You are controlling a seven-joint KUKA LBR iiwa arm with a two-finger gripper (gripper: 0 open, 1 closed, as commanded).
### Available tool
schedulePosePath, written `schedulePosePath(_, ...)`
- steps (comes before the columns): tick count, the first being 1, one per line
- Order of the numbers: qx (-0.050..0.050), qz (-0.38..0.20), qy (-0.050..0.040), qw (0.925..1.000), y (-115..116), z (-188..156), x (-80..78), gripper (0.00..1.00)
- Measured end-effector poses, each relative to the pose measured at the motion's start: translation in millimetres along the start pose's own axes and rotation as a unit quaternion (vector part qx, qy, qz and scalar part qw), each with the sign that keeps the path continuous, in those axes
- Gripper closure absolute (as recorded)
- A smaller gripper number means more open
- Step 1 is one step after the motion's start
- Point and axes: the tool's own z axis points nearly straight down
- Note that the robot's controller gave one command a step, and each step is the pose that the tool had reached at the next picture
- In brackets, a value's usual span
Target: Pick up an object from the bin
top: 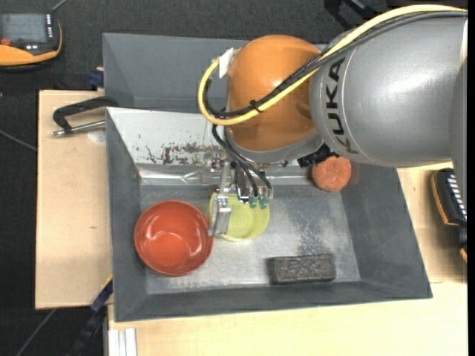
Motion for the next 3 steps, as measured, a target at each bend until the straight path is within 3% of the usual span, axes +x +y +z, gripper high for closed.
schedulePosePath(1,0.000,-0.026,0.0023,0.9997,-6,148,-24.1,0.00)
schedulePosePath(2,-0.002,-0.026,-0.0022,0.9997,-5,142,-26.7,1.00)
schedulePosePath(3,-0.005,-0.114,-0.0063,0.9934,-33,142,-37.5,1.00)
